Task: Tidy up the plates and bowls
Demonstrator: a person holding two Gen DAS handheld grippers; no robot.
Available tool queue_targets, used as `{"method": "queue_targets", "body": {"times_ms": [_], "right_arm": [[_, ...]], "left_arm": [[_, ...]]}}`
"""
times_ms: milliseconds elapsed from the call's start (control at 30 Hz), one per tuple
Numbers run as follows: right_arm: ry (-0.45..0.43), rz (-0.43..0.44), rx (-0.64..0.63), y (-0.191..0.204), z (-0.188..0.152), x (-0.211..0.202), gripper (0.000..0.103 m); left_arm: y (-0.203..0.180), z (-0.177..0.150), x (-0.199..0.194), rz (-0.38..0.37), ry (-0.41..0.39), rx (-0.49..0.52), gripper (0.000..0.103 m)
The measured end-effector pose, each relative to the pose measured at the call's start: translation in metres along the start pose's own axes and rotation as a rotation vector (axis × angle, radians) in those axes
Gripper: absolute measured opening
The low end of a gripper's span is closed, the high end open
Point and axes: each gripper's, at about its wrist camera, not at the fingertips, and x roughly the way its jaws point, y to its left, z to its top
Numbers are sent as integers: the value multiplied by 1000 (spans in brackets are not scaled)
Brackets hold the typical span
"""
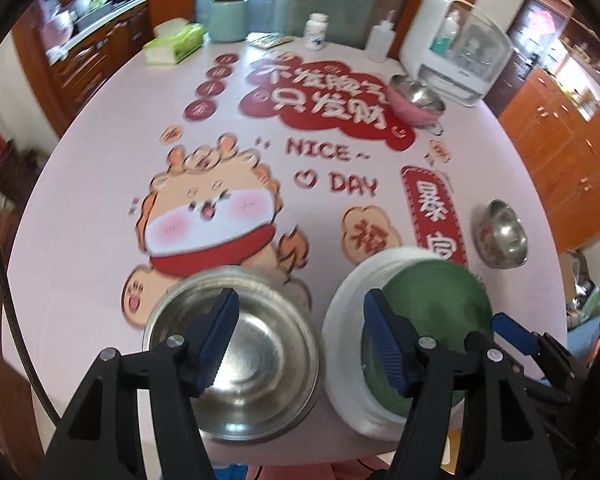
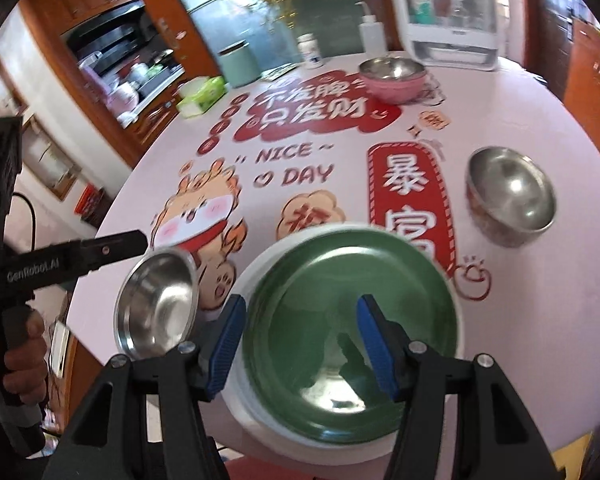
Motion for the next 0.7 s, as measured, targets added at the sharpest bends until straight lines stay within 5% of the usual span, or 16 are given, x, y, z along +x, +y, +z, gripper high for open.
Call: {"method": "queue_targets", "body": {"times_ms": [367, 700], "right_arm": [[-77, -161, 142, -37, 54, -32, 58], [-155, -194, 151, -86, 113, -70, 58]], "left_arm": [[-23, 62, -18, -65, -93, 130, 64], [-67, 108, -29, 3, -157, 180, 67]]}}
